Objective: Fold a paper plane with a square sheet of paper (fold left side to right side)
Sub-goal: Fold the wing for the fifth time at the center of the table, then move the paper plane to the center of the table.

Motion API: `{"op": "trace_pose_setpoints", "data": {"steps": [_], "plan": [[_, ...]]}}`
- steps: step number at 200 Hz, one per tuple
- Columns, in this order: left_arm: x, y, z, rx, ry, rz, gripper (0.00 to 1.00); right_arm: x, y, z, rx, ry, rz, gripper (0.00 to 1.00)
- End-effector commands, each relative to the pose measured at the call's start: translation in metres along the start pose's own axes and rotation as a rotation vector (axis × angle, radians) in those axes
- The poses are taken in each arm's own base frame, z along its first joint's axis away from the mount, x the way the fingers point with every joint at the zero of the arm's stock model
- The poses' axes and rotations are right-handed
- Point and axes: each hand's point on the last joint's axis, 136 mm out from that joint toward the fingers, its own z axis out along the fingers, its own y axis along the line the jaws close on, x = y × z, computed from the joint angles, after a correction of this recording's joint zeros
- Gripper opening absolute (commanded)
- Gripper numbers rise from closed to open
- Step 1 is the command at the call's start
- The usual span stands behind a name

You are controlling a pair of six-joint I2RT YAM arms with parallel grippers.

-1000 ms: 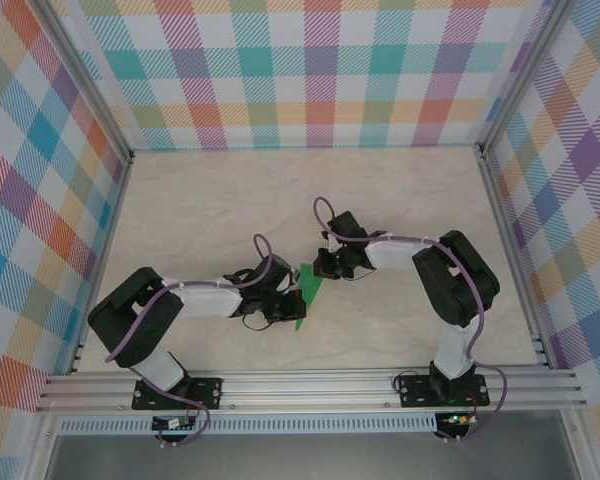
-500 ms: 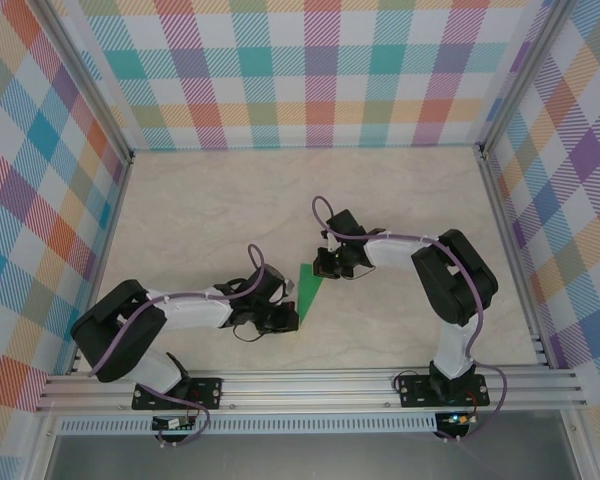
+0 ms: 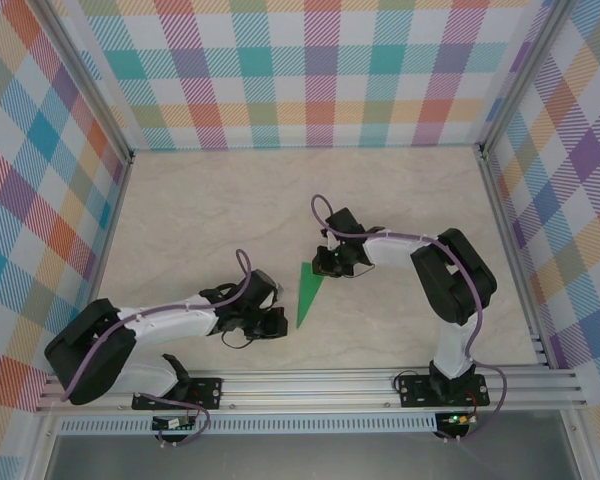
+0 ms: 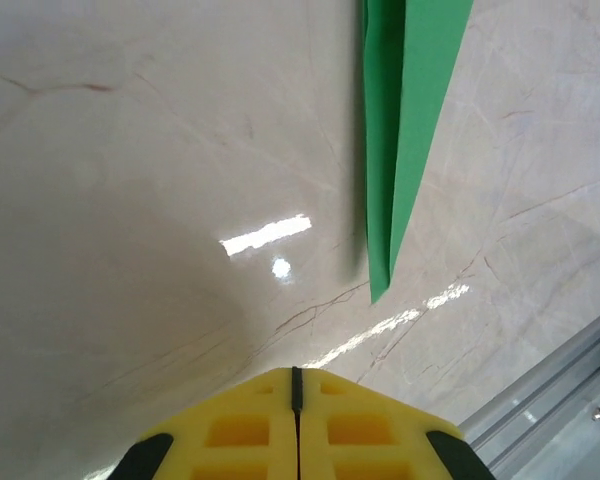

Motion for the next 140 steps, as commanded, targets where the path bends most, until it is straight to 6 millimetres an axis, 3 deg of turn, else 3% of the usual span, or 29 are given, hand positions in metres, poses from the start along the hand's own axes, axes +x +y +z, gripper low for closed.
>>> {"op": "trace_pose_setpoints", "data": {"steps": [1,31,51,64,100,140], "plan": [[-0.013,0.010,-0.023,-0.119,-0.089,0.016,0.07,-0.018,0.009,-0.024,0.029,-0.068,-0.044,0.21],[-0.044,0.030,-0.061,-0.311,-0.280,0.021,0.11,-0.024,0.014,-0.062,0.069,-0.152,-0.053,0.40],[-0.063,0.040,-0.085,-0.404,-0.410,-0.006,0.16,-0.012,0.006,-0.080,0.147,-0.181,-0.032,0.51],[-0.073,0.041,-0.097,-0.422,-0.486,-0.029,0.25,0.000,0.005,-0.085,0.172,-0.189,-0.019,0.57],[-0.092,0.038,-0.113,-0.432,-0.610,-0.065,0.53,0.027,0.015,-0.077,0.169,-0.177,0.012,0.73],[-0.094,0.039,-0.115,-0.447,-0.622,-0.082,0.58,0.042,0.023,-0.050,0.179,-0.113,0.008,0.76]]}}
